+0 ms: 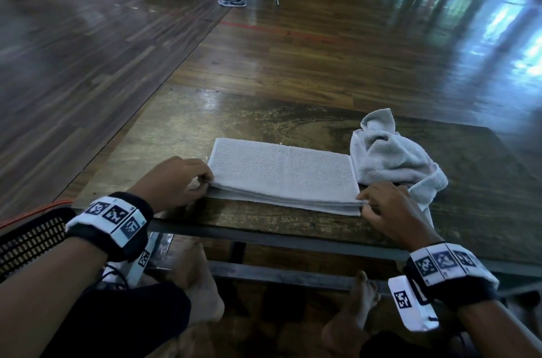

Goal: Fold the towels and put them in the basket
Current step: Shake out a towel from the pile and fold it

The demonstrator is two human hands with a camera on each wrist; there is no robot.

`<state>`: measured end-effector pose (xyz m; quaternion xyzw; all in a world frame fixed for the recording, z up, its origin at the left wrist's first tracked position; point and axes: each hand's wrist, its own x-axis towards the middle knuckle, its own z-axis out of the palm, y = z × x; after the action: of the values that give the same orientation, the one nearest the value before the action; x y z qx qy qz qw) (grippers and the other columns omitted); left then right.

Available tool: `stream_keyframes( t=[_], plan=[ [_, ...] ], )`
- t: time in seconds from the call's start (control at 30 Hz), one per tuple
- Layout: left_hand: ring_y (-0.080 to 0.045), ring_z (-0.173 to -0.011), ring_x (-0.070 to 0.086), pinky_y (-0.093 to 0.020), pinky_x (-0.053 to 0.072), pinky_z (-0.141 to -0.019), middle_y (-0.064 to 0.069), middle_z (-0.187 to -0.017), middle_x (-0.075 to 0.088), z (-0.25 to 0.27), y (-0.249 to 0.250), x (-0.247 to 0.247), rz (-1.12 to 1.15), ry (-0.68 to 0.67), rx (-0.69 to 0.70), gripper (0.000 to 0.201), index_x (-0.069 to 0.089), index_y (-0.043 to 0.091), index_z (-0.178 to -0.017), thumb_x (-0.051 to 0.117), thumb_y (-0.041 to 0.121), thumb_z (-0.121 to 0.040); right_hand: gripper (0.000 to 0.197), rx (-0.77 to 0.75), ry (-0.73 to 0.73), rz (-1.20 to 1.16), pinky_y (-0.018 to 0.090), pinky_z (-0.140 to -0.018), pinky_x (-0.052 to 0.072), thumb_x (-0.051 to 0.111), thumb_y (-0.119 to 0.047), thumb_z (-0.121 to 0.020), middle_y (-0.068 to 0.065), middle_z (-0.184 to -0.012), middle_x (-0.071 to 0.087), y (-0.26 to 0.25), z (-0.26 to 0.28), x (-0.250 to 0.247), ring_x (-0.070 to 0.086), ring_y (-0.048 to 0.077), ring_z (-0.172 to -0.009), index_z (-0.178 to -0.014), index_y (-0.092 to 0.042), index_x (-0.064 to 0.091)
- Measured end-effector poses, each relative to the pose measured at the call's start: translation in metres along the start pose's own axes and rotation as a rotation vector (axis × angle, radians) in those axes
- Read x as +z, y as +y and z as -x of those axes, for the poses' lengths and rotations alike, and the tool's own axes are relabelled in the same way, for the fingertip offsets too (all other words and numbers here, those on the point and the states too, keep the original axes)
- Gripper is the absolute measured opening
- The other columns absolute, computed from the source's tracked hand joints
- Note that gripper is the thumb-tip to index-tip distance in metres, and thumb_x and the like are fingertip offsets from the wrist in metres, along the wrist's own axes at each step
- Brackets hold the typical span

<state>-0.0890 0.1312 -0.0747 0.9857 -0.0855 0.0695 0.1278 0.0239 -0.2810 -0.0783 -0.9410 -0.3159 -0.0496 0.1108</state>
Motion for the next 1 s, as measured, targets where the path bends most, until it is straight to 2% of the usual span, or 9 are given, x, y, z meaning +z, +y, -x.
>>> stream_keyframes(
  t=[0.07, 0.27, 0.4, 0.47, 0.57, 0.63, 0.73, 0.87, 1.0],
  plan=[
    [-0.012, -0.072, 0.059, -0.015, 0.035, -0.065, 0.01, -0.087, 0.066, 0.001, -0.003, -0.003, 0.051, 0.004, -0.016, 0.01, 0.067, 0.022, -0.088, 0.067, 0.017, -0.079, 0.012, -0.015, 0.011, -0.017, 0.032, -0.079, 0.034, 0.068, -0.016, -0.077, -0.005, -0.089, 0.064, 0.0, 0.001, -0.001, 0.058, 0.017, -0.088, -0.089, -0.019, 0.067],
    [-0.012, -0.083, 0.059, -0.03, 0.048, -0.073, 0.012, -0.094, 0.06, 0.006, -0.004, 0.0, 0.049, -0.122, -0.059, 0.014, 0.063, 0.027, -0.089, 0.067, 0.027, -0.076, 0.009, -0.035, -0.02, -0.019, 0.031, -0.079, 0.033, 0.064, -0.026, -0.081, -0.008, -0.087, 0.059, -0.005, 0.003, 0.003, 0.054, 0.013, -0.09, -0.088, -0.024, 0.068],
    [-0.005, -0.095, 0.053, -0.03, 0.041, -0.087, 0.015, -0.102, 0.057, 0.006, 0.001, 0.002, -0.042, -0.044, 0.025, 0.023, 0.059, 0.03, -0.098, 0.061, 0.042, -0.078, 0.01, -0.078, 0.049, 0.003, 0.029, -0.08, 0.029, 0.062, -0.029, -0.084, -0.013, -0.093, 0.056, -0.014, 0.006, 0.004, 0.05, 0.007, -0.093, -0.093, -0.026, 0.063],
    [-0.003, -0.098, 0.049, -0.027, 0.037, -0.088, 0.017, -0.103, 0.055, 0.006, 0.006, 0.002, -0.075, -0.088, 0.032, 0.028, 0.058, 0.033, -0.101, 0.053, 0.051, -0.08, 0.005, -0.096, 0.021, -0.019, 0.029, -0.079, 0.031, 0.06, -0.031, -0.085, -0.016, -0.087, 0.052, -0.02, 0.006, 0.005, 0.047, 0.005, -0.086, -0.085, -0.027, 0.061],
    [0.0, -0.084, 0.051, -0.026, 0.032, -0.086, 0.022, -0.088, 0.055, 0.006, 0.011, -0.002, -0.149, -0.198, -0.043, 0.039, 0.058, 0.035, -0.089, 0.033, 0.063, -0.08, 0.021, -0.069, -0.017, -0.006, 0.031, -0.079, 0.034, 0.056, -0.035, -0.087, -0.016, -0.074, 0.048, -0.021, 0.009, 0.006, 0.043, 0.004, -0.076, -0.069, -0.026, 0.057],
    [-0.001, -0.073, 0.051, -0.027, 0.032, -0.085, 0.018, -0.078, 0.056, 0.007, 0.018, -0.005, -0.214, -0.205, -0.094, 0.041, 0.059, 0.031, -0.08, 0.031, 0.061, -0.083, 0.031, -0.039, -0.038, 0.036, 0.032, -0.081, 0.033, 0.052, -0.038, -0.089, -0.012, -0.071, 0.052, -0.022, 0.01, 0.005, 0.045, 0.007, -0.074, -0.063, -0.023, 0.06],
    [-0.009, -0.078, 0.056, -0.03, 0.034, -0.086, 0.011, -0.083, 0.062, 0.002, 0.043, 0.001, -0.239, -0.092, -0.129, 0.028, 0.06, 0.027, -0.082, 0.041, 0.047, -0.088, 0.037, 0.014, -0.014, 0.072, 0.035, -0.084, 0.036, 0.051, -0.038, -0.09, -0.006, -0.072, 0.059, -0.036, -0.001, 0.002, 0.05, 0.011, -0.074, -0.062, -0.018, 0.065],
    [-0.016, -0.11, 0.053, -0.035, 0.033, -0.094, 0.004, -0.12, 0.058, -0.027, 0.089, 0.03, -0.146, -0.017, -0.06, 0.032, 0.056, 0.026, -0.116, 0.041, 0.04, -0.091, 0.021, 0.08, 0.063, -0.022, 0.034, -0.09, 0.035, 0.048, -0.037, -0.09, -0.004, -0.101, 0.062, -0.069, -0.031, 0.014, 0.053, 0.014, -0.098, -0.091, -0.023, 0.063],
    [-0.017, -0.143, 0.022, -0.041, 0.018, -0.112, 0.001, -0.156, 0.024, -0.048, 0.108, 0.064, -0.052, -0.093, -0.187, 0.053, 0.025, 0.027, -0.145, 0.03, 0.046, -0.096, 0.047, 0.177, -0.055, -0.159, 0.04, -0.11, 0.025, 0.041, -0.041, -0.093, 0.0, -0.146, 0.039, -0.097, -0.045, 0.046, 0.032, 0.018, -0.135, -0.136, -0.024, 0.04]
  ],
)
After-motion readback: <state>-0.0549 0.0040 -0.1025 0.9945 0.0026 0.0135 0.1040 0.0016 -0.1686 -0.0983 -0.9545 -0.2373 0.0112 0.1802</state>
